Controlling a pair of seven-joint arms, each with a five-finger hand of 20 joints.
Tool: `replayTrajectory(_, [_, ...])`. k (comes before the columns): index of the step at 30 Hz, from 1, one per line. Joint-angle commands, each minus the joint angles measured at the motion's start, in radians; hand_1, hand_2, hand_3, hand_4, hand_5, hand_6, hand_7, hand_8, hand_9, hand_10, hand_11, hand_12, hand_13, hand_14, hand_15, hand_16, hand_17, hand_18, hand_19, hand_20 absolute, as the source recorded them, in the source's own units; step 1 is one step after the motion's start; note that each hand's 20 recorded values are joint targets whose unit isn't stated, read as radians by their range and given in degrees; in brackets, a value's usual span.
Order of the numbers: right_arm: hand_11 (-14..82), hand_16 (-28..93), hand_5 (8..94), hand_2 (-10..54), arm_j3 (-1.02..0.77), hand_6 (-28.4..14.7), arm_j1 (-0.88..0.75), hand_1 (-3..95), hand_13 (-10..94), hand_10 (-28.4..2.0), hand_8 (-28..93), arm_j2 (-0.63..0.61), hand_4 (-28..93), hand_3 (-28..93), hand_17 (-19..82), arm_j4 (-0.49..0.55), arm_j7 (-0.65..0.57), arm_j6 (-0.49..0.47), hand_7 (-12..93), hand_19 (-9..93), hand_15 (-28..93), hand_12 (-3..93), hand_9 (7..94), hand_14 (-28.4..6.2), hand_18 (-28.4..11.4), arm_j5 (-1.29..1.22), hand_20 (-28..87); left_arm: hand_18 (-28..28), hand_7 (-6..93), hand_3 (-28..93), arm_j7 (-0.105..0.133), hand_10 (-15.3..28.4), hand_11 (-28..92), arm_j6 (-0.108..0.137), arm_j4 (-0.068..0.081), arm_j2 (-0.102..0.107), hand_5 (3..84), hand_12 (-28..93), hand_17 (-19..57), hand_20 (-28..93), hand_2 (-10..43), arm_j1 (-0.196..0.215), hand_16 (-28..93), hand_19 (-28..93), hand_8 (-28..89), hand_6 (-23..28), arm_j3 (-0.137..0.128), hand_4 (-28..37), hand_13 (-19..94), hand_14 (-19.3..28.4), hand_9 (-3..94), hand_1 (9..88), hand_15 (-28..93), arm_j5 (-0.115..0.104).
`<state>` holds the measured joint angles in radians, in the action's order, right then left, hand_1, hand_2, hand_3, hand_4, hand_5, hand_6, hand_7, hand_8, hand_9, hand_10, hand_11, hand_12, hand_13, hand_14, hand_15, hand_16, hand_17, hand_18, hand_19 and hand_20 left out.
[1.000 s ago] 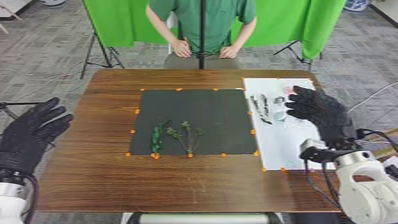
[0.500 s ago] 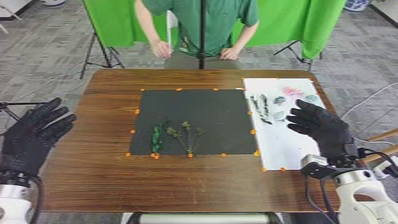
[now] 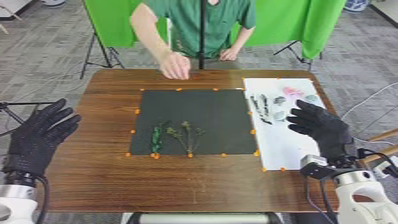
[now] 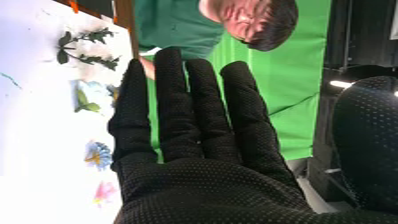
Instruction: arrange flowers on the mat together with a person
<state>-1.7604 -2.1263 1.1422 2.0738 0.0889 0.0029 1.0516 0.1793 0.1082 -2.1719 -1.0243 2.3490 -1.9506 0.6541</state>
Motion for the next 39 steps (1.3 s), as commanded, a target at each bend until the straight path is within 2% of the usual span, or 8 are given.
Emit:
replayTrajectory(1, [13.3, 22, 45.5, 5.6, 0.006, -5.5, -0.005, 12.4, 39, -15.1, -11, 0.013, -25, 83, 12, 0.013, 0.016, 0.019, 16, 58, 28, 20.5, 45.5, -13.9, -22.2, 0.01, 35, 22.6, 16.8, 68, -0.013, 13.1, 21, 0.004, 0.013, -0.002, 37.4, 17, -4.6, 11, -2.0, -0.01, 3, 39, -7, 4.5, 0.012, -23.9, 31, 15.9, 32.4, 24.4, 25, 0.001])
replayTrajectory(8, [13.3, 21, 45.8, 5.6, 0.017, -5.5, 0.011, 12.3, 39, -15.2, -11, 0.015, -25, 83, 12, 0.009, 0.01, 0.006, 16, 57, 28, 20.5, 45.6, -13.9, -22.2, 0.019, 35, 22.6, 16.7, 68, -0.013, 13.2, 21, 0.009, 0.007, -0.009, 37.4, 17, -4.6, 12, -1.9, 0.011, 3, 39, -7, 4.5, 0.011, -23.9, 31, 15.8, 32.5, 24.5, 25, 0.0])
replayTrajectory(12, [13.4, 21, 45.9, 5.6, 0.011, -5.4, 0.005, 12.3, 39, -15.2, -11, 0.015, -25, 83, 12, 0.012, 0.024, 0.02, 16, 57, 28, 20.5, 45.6, -13.8, -22.2, 0.012, 35, 22.6, 16.7, 68, -0.01, 13.1, 21, -0.001, 0.015, 0.007, 37.5, 17, -4.6, 12, -1.9, -0.015, 3, 39, -7, 4.5, 0.019, -23.9, 31, 15.9, 32.5, 24.4, 25, 0.003])
replayTrajectory(17, [13.4, 21, 46.0, 5.7, 0.019, -5.3, 0.008, 12.3, 39, -15.3, -11, 0.014, -25, 83, 12, 0.01, 0.013, 0.008, 16, 57, 28, 20.5, 45.6, -13.9, -22.3, 0.019, 35, 22.6, 16.6, 68, -0.011, 13.0, 21, 0.005, 0.006, -0.014, 37.5, 17, -4.7, 12, -1.8, 0.017, 3, 39, -7, 4.5, 0.014, -23.8, 31, 15.9, 32.5, 24.6, 25, -0.002])
replayTrajectory(22, [13.4, 21, 46.0, 5.8, 0.019, -5.3, 0.01, 12.2, 39, -15.3, -11, 0.012, -25, 83, 12, 0.007, 0.017, 0.015, 17, 57, 28, 20.5, 45.7, -13.9, -22.3, 0.012, 35, 22.6, 16.7, 68, -0.016, 13.1, 21, -0.005, 0.019, 0.003, 37.6, 17, -4.6, 12, -1.7, -0.017, 3, 39, -7, 4.5, 0.025, -23.7, 31, 15.9, 32.5, 24.6, 25, 0.004])
replayTrajectory(27, [13.5, 21, 46.1, 6.4, 0.022, -5.3, 0.004, 12.3, 39, -15.3, -11, 0.017, -25, 83, 12, 0.007, 0.013, 0.005, 16, 57, 28, 20.5, 45.7, -13.9, -22.3, 0.023, 35, 22.5, 16.8, 68, -0.021, 13.1, 21, -0.008, 0.019, -0.007, 37.5, 17, -4.6, 12, -1.5, -0.004, 3, 39, -7, 4.5, 0.028, -23.7, 31, 15.9, 32.5, 24.5, 25, -0.002])
replayTrajectory(31, [13.5, 21, 46.2, 6.7, 0.023, -5.3, 0.009, 12.1, 39, -15.3, -11, 0.008, -25, 83, 11, 0.005, 0.019, 0.024, 16, 57, 28, 20.5, 45.9, -13.9, -22.4, 0.018, 35, 22.5, 16.7, 68, -0.022, 13.1, 21, -0.017, 0.028, 0.007, 37.5, 17, -4.7, 12, -1.3, -0.032, 3, 39, -7, 4.5, 0.035, -23.9, 31, 16.0, 32.5, 24.3, 25, 0.004])
replayTrajectory(39, [13.6, 21, 46.4, 8.0, 0.028, -5.3, 0.002, 11.9, 39, -15.4, -11, 0.013, -25, 83, 11, 0.006, 0.007, 0.013, 16, 56, 28, 20.5, 45.9, -13.8, -22.4, 0.02, 34, 22.5, 16.7, 68, -0.03, 13.2, 21, -0.016, 0.024, 0.0, 37.5, 17, -4.7, 12, -1.3, -0.016, 3, 39, -7, 4.5, 0.032, -24.0, 31, 15.9, 32.6, 24.2, 25, 0.004])
